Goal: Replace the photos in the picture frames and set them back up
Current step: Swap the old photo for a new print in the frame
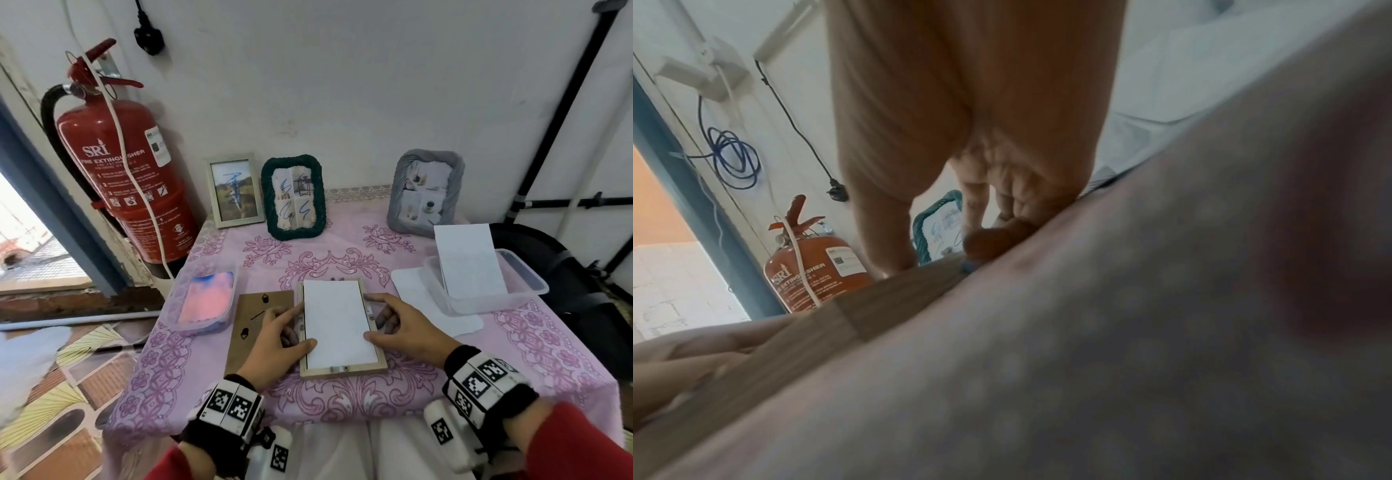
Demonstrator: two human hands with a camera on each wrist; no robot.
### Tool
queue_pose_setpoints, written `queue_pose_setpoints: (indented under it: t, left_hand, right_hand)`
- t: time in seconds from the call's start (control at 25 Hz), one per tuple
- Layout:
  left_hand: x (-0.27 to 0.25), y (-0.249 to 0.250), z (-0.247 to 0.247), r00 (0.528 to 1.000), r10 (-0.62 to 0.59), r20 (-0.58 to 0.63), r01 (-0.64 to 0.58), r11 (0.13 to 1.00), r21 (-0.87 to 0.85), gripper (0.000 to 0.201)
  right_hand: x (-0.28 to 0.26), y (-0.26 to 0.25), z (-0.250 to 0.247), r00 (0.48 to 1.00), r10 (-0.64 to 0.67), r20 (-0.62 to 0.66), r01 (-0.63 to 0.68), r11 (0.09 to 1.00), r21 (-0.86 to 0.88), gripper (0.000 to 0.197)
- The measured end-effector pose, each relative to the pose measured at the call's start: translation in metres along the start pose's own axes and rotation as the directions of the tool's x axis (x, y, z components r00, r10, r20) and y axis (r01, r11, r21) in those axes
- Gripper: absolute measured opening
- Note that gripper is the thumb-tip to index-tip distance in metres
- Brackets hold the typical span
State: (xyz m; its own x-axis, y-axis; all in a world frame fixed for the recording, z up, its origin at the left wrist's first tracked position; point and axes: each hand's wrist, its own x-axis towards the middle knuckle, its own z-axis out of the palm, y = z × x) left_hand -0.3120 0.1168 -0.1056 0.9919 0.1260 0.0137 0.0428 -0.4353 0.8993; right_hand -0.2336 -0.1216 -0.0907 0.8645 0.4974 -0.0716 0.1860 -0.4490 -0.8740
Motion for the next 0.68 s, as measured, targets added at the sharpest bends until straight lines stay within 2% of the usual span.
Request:
queue_pose_setpoints:
  t: [0.36, 0.56, 0.68]
  left_hand:
    - [-0.002, 0.000, 0.002, 1.000, -0.030, -0.005, 0.030, 1.000, 0.002, 0.063]
    - [-0.001, 0.009, -0.002, 0.999, -0.035, -0.004, 0.035, 0.999, 0.010, 0.055]
    - [-0.008, 0.012, -0.011, 0.981, 0.007, -0.193, 0.006, 0.998, 0.065, 0.038]
  right_hand:
    - [-0.002, -0.002, 0.006, 0.997, -0.072, -0.023, 0.066, 0.976, -0.207, 0.055]
    - [-0.005, -0.001, 0.004, 0.999, 0.010, -0.042, -0.009, 1.000, 0.020, 0.055]
    - [-0.005, 0.002, 0.006, 0.999, 0.015, -0.049, -0.012, 0.999, 0.050, 0.054]
